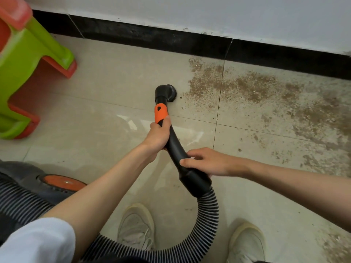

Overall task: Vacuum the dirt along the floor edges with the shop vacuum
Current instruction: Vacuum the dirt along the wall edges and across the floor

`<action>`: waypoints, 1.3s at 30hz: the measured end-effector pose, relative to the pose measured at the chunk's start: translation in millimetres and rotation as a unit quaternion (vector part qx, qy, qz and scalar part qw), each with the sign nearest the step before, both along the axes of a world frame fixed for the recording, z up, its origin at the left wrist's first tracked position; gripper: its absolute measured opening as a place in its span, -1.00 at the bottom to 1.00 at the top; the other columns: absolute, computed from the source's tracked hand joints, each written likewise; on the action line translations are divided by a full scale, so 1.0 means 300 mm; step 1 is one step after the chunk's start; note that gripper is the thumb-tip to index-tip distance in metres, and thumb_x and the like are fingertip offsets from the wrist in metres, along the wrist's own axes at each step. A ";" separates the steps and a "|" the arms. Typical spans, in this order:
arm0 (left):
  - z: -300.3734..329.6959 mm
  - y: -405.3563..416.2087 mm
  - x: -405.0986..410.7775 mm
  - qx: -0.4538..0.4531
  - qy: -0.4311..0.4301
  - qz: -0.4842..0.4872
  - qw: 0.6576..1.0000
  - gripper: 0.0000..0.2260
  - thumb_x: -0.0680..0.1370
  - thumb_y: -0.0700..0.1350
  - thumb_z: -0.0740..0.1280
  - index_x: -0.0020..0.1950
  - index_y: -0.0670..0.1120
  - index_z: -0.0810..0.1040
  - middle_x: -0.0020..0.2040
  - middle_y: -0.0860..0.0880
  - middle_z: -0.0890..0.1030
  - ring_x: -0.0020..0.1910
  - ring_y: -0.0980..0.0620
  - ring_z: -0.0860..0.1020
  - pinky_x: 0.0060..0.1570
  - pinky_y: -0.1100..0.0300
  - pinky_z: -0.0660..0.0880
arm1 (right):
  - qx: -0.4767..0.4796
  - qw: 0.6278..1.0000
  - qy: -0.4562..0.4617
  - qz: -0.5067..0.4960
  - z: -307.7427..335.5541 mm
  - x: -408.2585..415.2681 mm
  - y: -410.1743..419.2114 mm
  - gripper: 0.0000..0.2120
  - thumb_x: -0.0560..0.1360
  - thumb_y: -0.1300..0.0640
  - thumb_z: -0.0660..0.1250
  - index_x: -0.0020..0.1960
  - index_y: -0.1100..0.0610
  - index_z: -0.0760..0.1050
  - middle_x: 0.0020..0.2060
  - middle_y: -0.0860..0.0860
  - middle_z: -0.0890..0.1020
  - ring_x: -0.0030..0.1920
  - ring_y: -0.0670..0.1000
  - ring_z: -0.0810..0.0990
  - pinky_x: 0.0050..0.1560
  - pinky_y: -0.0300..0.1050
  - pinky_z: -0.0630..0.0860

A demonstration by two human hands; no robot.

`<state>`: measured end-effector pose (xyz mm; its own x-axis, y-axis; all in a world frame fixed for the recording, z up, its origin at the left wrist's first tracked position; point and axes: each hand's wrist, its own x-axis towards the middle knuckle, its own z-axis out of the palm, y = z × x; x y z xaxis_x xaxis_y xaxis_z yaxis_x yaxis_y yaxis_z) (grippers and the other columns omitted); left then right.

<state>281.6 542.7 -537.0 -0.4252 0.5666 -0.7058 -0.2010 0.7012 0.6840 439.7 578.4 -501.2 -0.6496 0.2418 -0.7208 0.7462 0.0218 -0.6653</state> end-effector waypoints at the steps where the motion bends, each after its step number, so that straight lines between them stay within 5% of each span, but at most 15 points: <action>1: -0.001 0.003 0.012 0.000 0.006 -0.010 1.000 -0.50 0.62 0.16 0.07 0.37 -0.20 0.19 0.03 -0.10 0.47 -0.01 -0.05 0.52 -0.01 0.05 0.51 | -0.024 1.000 -0.011 -0.003 0.001 0.011 0.024 -0.76 0.60 -0.07 0.20 0.05 0.07 0.52 -0.08 0.06 0.63 -0.08 0.05 0.65 -0.09 -0.13 0.61; 4: 0.002 0.003 0.030 -0.003 0.022 -0.035 0.999 -0.52 0.62 0.15 0.06 0.34 -0.19 0.20 -0.01 -0.09 0.46 -0.01 -0.05 0.50 -0.03 0.07 0.49 | -0.037 0.990 -0.015 -0.137 -0.020 0.027 0.105 -0.74 0.63 0.03 0.18 -0.06 0.14 0.55 -0.20 0.11 0.64 -0.23 0.05 0.65 -0.10 -0.08 0.64; 8: -0.005 -0.016 0.009 0.002 0.004 -0.031 1.000 -0.53 0.61 0.16 0.07 0.36 -0.16 0.24 -0.05 -0.07 0.49 -0.07 -0.01 0.53 0.03 0.06 0.51 | 0.034 0.969 -0.002 -0.246 -0.072 -0.054 0.201 -0.74 0.64 0.10 0.17 0.14 0.24 0.53 -0.19 0.08 0.60 -0.24 -0.01 0.60 -0.20 -0.20 0.58; 11: 0.002 -0.038 0.012 -0.008 0.015 -0.025 1.000 -0.51 0.61 0.17 0.06 0.37 -0.17 0.26 -0.03 -0.08 0.50 -0.06 -0.02 0.53 -0.06 0.11 0.52 | 0.023 0.971 0.008 -0.239 -0.086 -0.189 0.202 -0.67 0.63 0.01 0.16 0.22 0.24 0.46 -0.11 0.08 0.59 -0.14 0.00 0.58 -0.20 -0.22 0.52; 15: 0.017 -0.096 0.015 -0.033 0.081 -0.019 0.996 -0.57 0.64 0.11 0.03 0.32 -0.21 0.22 -0.16 0.03 0.42 -0.24 0.16 0.43 -0.36 0.29 0.33 | 0.016 0.981 0.040 -0.189 -0.087 -0.371 0.132 -0.73 0.58 -0.03 0.25 -0.17 0.13 0.47 -0.23 0.02 0.59 -0.17 -0.01 0.58 -0.18 -0.17 0.44; 19: 0.027 -0.191 -0.040 -0.055 0.118 0.043 0.991 -0.58 0.64 0.11 0.03 0.30 -0.21 0.21 -0.18 0.03 0.41 -0.24 0.14 0.43 -0.31 0.25 0.37 | -0.013 0.991 0.041 -0.130 -0.092 -0.497 0.059 -0.73 0.55 0.02 0.32 -0.27 0.07 0.37 -0.34 -0.02 0.51 -0.28 -0.07 0.51 -0.23 -0.16 0.35; 23: 0.032 -0.285 -0.077 -0.073 0.127 0.101 0.984 -0.66 0.64 0.12 0.03 0.20 -0.15 0.18 -0.17 0.00 0.42 -0.19 0.06 0.46 -0.04 0.06 0.45 | -0.044 0.996 0.033 -0.076 -0.095 -0.586 -0.028 -0.76 0.54 0.04 0.33 -0.24 0.10 0.38 -0.33 -0.02 0.49 -0.29 -0.08 0.47 -0.27 -0.19 0.32; 26: 0.032 -0.310 -0.078 -0.067 0.115 0.117 0.984 -0.71 0.64 0.10 0.04 0.15 -0.11 0.15 -0.15 -0.02 0.42 -0.20 0.09 0.45 -0.16 0.15 0.43 | -0.045 0.996 0.031 -0.069 -0.108 -0.602 -0.055 -0.78 0.54 0.04 0.32 -0.21 0.11 0.39 -0.30 -0.02 0.50 -0.22 -0.05 0.49 -0.29 -0.20 0.32; 33: 0.035 -0.246 0.014 -0.051 0.097 0.021 0.994 -0.73 0.64 0.10 0.04 0.14 -0.10 0.18 -0.15 0.04 0.43 -0.21 0.19 0.44 -0.24 0.30 0.38 | -0.070 0.987 0.016 -0.146 -0.119 -0.445 0.034 -0.83 0.52 0.10 0.37 -0.19 0.14 0.45 -0.31 0.01 0.56 -0.33 -0.06 0.49 -0.33 -0.20 0.25; 37: 0.033 -0.193 0.093 -0.035 0.072 -0.053 0.995 -0.70 0.63 0.12 0.04 0.18 -0.09 0.21 -0.14 0.06 0.43 -0.19 0.20 0.44 -0.20 0.35 0.36 | -0.077 0.974 -0.006 -0.215 -0.110 -0.307 0.093 -0.83 0.52 0.14 0.37 -0.21 0.13 0.45 -0.53 -0.08 0.51 -0.53 -0.15 0.44 -0.34 -0.21 0.22; 39: 0.033 -0.173 0.130 -0.030 0.066 -0.080 0.994 -0.71 0.63 0.12 0.04 0.17 -0.08 0.20 -0.14 0.06 0.44 -0.19 0.19 0.45 -0.19 0.33 0.37 | -0.082 0.967 -0.009 -0.240 -0.103 -0.251 0.111 -0.87 0.52 0.14 0.37 -0.15 0.16 0.47 -0.44 -0.03 0.54 -0.49 -0.14 0.46 -0.34 -0.22 0.23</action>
